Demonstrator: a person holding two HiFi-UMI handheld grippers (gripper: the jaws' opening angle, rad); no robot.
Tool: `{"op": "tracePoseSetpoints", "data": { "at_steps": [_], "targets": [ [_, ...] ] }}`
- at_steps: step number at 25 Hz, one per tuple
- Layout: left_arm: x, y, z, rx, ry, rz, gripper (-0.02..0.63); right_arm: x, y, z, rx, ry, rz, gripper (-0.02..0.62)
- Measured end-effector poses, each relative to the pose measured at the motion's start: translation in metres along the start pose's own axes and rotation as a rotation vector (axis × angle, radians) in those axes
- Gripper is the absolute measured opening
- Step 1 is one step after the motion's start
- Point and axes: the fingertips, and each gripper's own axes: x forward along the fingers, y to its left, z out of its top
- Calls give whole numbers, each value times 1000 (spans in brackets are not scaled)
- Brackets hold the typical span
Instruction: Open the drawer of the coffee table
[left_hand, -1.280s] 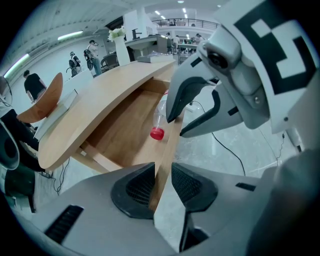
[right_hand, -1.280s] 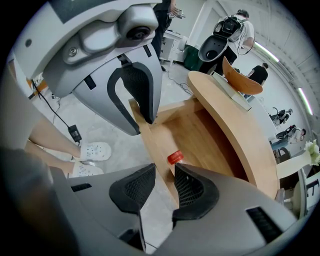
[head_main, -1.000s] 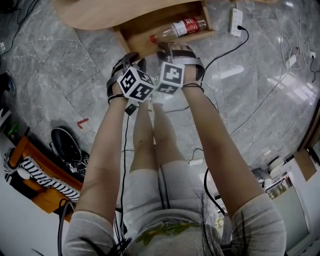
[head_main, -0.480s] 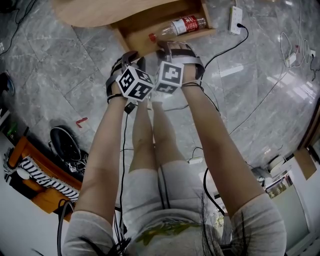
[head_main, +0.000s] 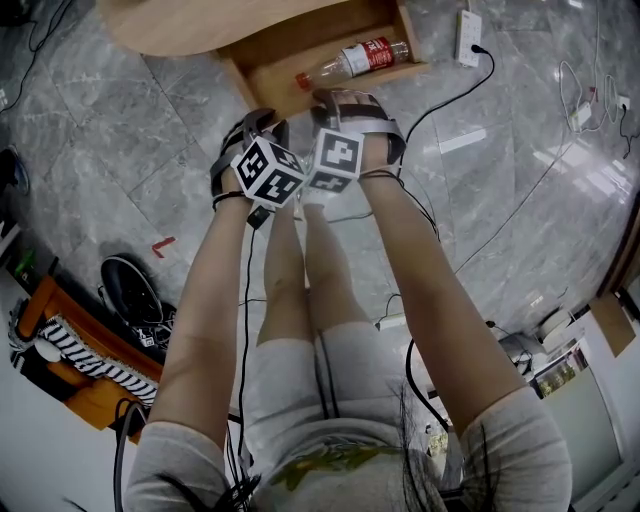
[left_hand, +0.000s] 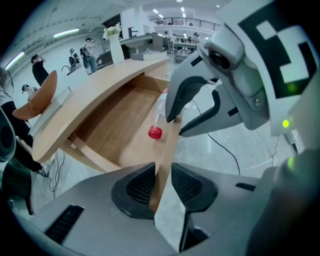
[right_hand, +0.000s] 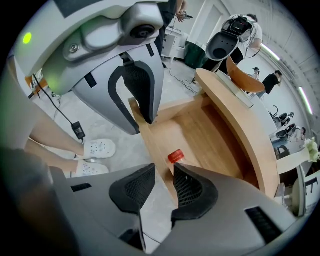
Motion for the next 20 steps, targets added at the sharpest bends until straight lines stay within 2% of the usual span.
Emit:
{"op": "tracePoseSetpoints", "data": {
  "at_steps": [5, 11, 15, 17, 20],
  "targets": [
    [2, -3, -1, -5, -7, 2, 105, 1, 3, -2, 7, -4, -17, 104],
    [2, -4, -3, -16, 17, -32, 104, 2, 6, -2, 21, -4, 49, 109],
    [-1, -2, -3, -12, 39, -44, 104, -3, 3, -1, 38, 7, 52, 109],
    [-8, -1, -6, -43, 43, -38, 104, -12, 2, 4, 125, -19, 51, 103],
    [-26, 1, -4, -83, 21, -24, 61, -34, 1, 12, 347, -86, 51, 91]
  ]
}}
